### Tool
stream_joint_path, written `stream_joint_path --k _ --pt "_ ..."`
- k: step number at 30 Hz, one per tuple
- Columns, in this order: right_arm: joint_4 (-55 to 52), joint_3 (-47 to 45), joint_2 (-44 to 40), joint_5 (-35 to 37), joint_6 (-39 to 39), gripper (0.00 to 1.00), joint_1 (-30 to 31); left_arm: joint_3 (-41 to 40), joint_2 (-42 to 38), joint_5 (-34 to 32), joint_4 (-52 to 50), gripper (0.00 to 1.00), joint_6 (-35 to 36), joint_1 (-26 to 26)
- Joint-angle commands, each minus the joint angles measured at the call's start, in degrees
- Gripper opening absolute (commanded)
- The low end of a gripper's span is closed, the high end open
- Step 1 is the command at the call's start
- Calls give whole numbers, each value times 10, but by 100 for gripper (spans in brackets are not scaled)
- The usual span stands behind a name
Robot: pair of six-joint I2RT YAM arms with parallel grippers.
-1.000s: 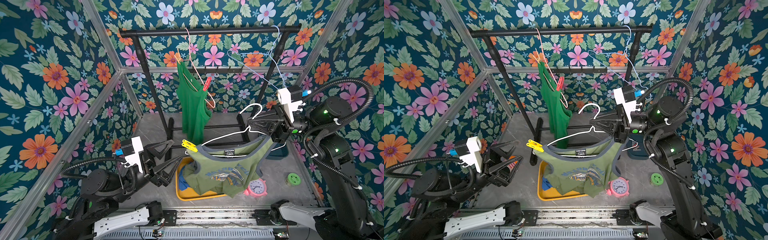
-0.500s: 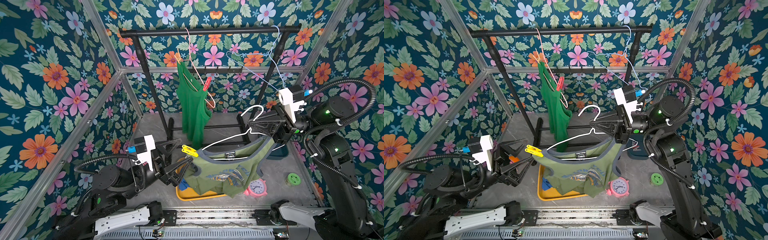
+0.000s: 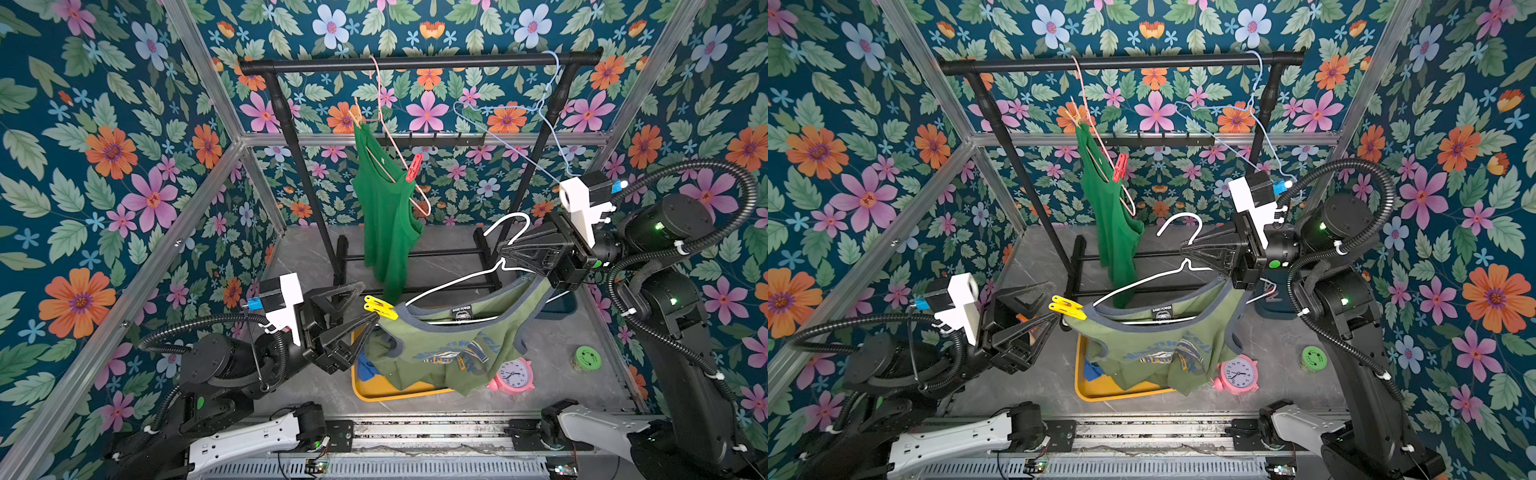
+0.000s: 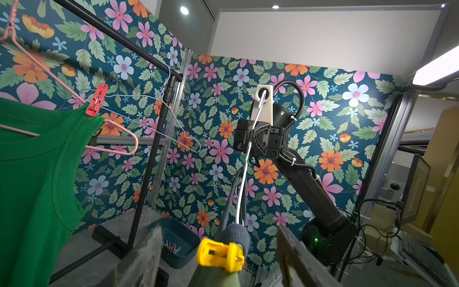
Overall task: Remove the clothespins securing tank tops to the hanger
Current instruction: Remove the clothespin from the hanger.
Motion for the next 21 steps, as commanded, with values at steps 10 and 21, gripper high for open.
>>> stream_joint_path --k 10,21 --pt "14 8 0 -6 0 0 1 20 26 36 9 51 1 0" --pt "6 14 2 -1 -6 0 0 15 14 34 13 24 -2 0"
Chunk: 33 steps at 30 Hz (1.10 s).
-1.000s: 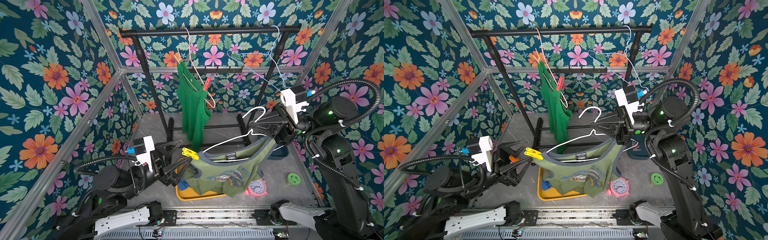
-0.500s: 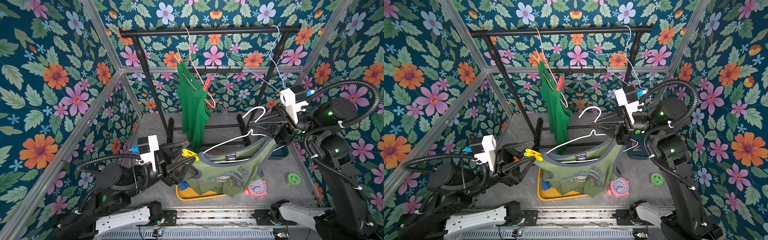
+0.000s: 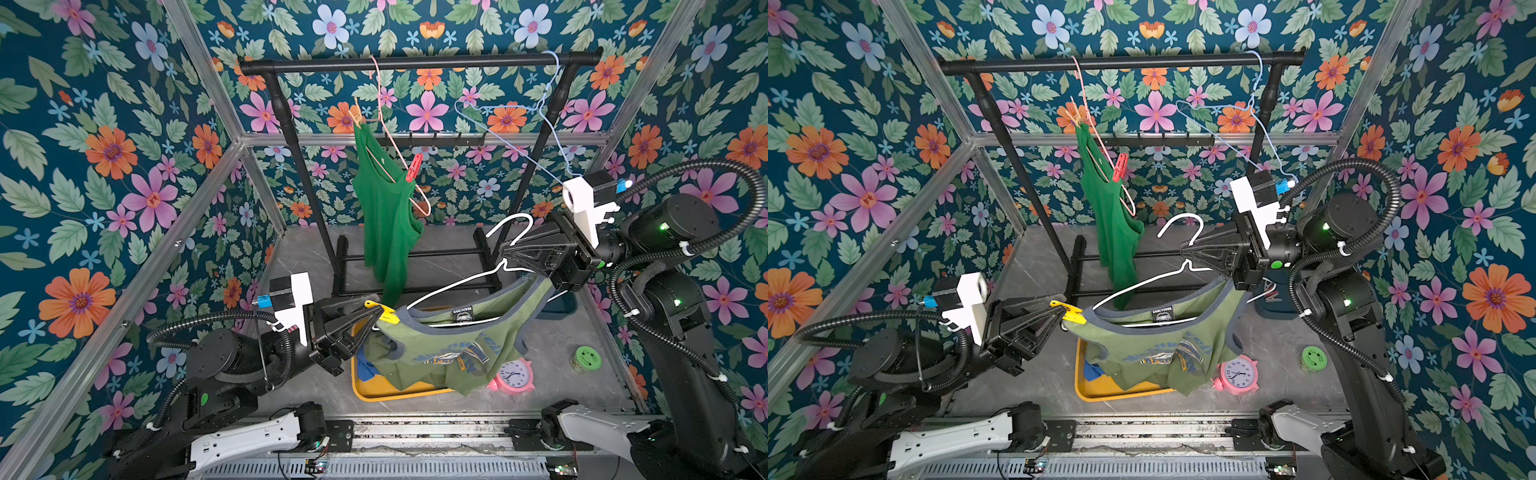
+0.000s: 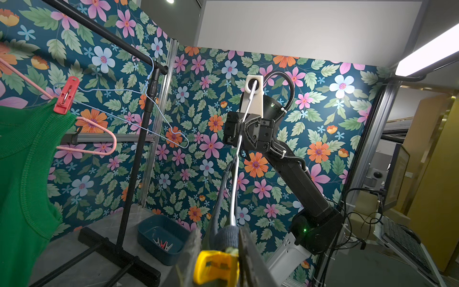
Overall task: Remove the clothespins securing tank tops to the hanger
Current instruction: Remove the clothespin from the hanger.
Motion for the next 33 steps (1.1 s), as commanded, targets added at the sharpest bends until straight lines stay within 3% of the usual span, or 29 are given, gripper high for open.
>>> stream_joint_path --k 1,12,24,33 --pt "13 4 0 3 -3 0 1 2 -1 4 18 23 -1 0" --pt "12 5 5 2 -1 0 0 3 -1 -2 22 1 1 0" --pt "-14 6 42 13 -23 0 -1 9 -36 -63 26 0 -1 0" --pt "88 -37 118 -37 53 0 -1 47 -18 -47 -5 0 9 0"
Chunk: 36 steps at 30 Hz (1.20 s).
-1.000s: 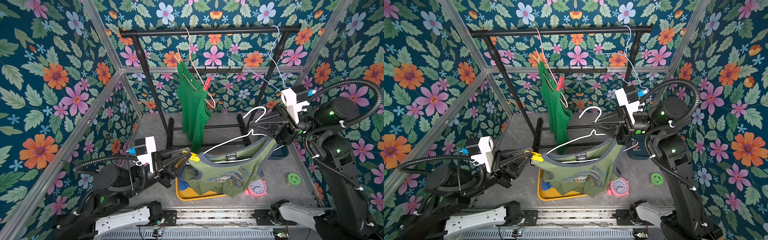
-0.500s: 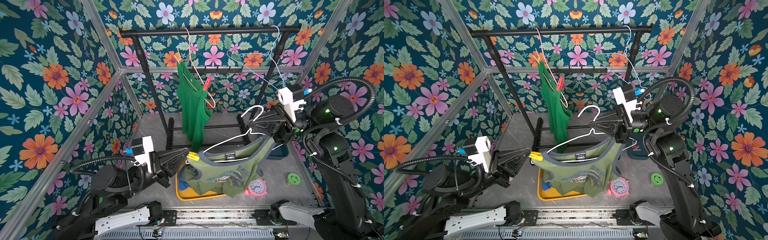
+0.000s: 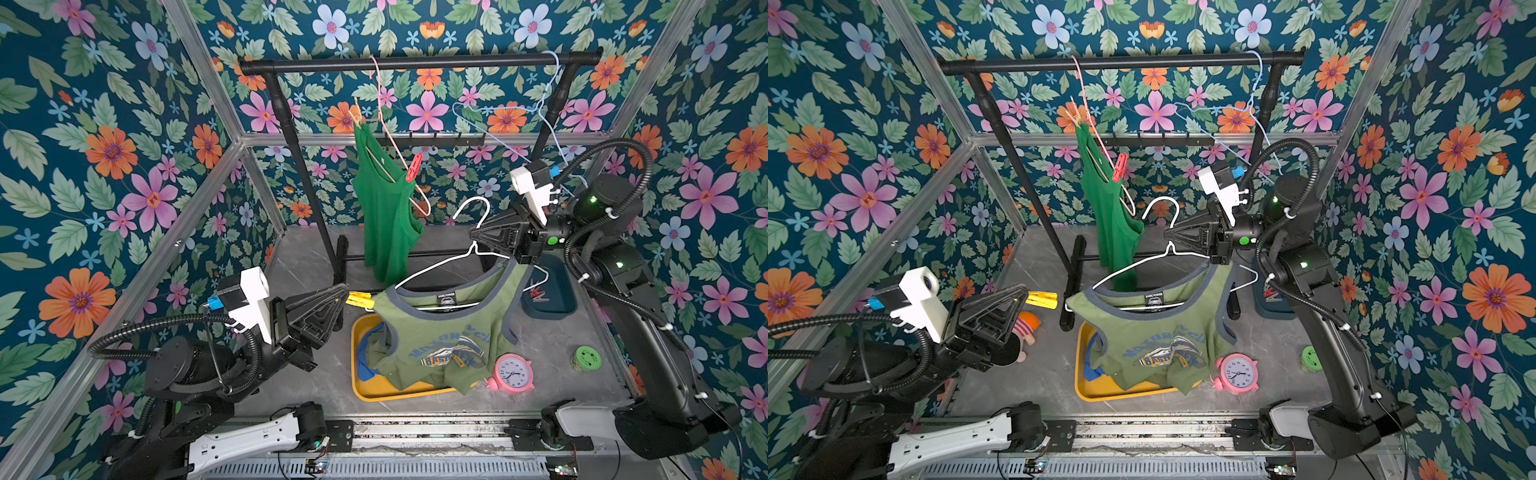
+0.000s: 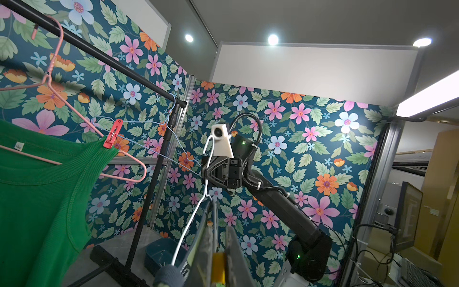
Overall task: Remove the clothespins securing tank tops to the hanger
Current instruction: Remove the clothespin from the hanger, then place the hanger in the basket.
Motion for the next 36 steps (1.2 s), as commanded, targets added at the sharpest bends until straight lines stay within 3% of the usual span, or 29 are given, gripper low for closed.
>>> stream_joint_path --k 1,5,7,14,19,27,36 --pt "88 -30 12 -30 56 0 1 12 8 8 -7 0 9 0" --pt "203 -107 11 -45 133 0 4 22 15 11 -12 0 12 0" --pt "208 -135 8 -42 135 0 14 28 18 11 -14 0 14 0" --pt "97 -209 26 17 28 0 80 47 36 19 -23 0 22 0" --pt "135 -251 57 54 38 0 87 55 51 20 -30 0 25 0" --pt "109 -237 154 147 -6 0 140 64 71 30 -36 0 26 0" --pt "118 -267 215 194 -3 0 173 65 75 44 -36 0 25 0"
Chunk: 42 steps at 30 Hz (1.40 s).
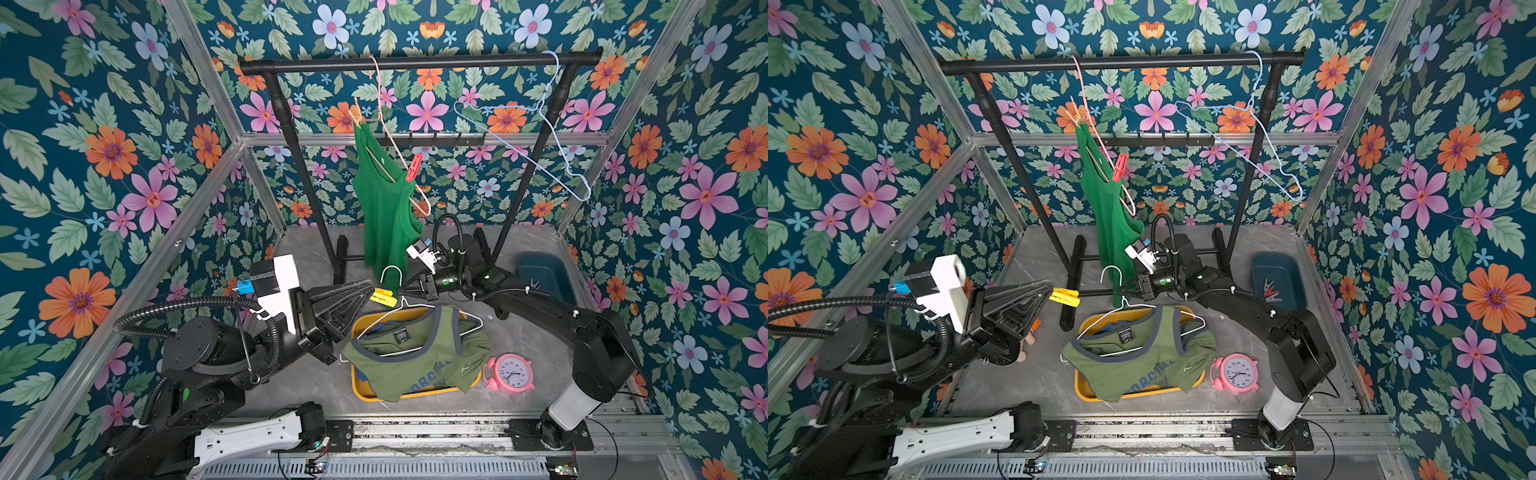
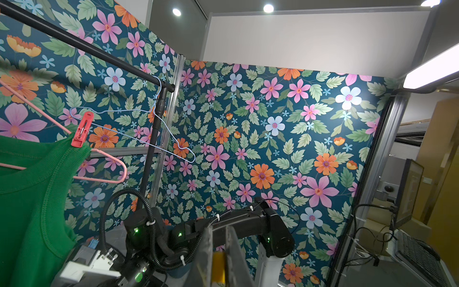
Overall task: Remove the clothespins securing tank tops to the hanger
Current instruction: Place the hanger in the basket.
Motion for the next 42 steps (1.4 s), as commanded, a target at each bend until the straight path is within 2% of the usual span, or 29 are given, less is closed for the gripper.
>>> stream_joint_path --k 1,4,9,13,20,24,26,28,31,35,42 --pt "-13 0 22 24 -16 0 12 4 5 13 5 0 6 0" --pt "-39 -3 42 37 -28 0 19 12 18 19 7 0 6 0" --pt "-36 -28 28 48 -26 18 19 32 57 38 12 0 -4 0" --pt "-94 -15 -6 67 -55 30 19 35 66 36 7 0 -8 0" --pt "-202 28 -86 84 -113 33 6 14 37 25 19 0 -14 0" --pt "-205 21 -159 38 -92 34 -41 9 32 25 20 0 -16 0" --pt "-180 14 -208 9 -67 39 -66 14 42 27 12 0 -16 0" --pt "-225 50 -226 -1 -91 43 -70 23 56 29 3 0 -16 0" --pt "-289 127 -232 -45 -107 43 -71 36 80 43 1 0 -15 0" --pt "-231 151 -282 -109 -54 43 -71 57 111 64 -8 0 -16 0" --pt "-107 140 -329 -141 36 46 -69 80 150 85 -9 0 -24 0"
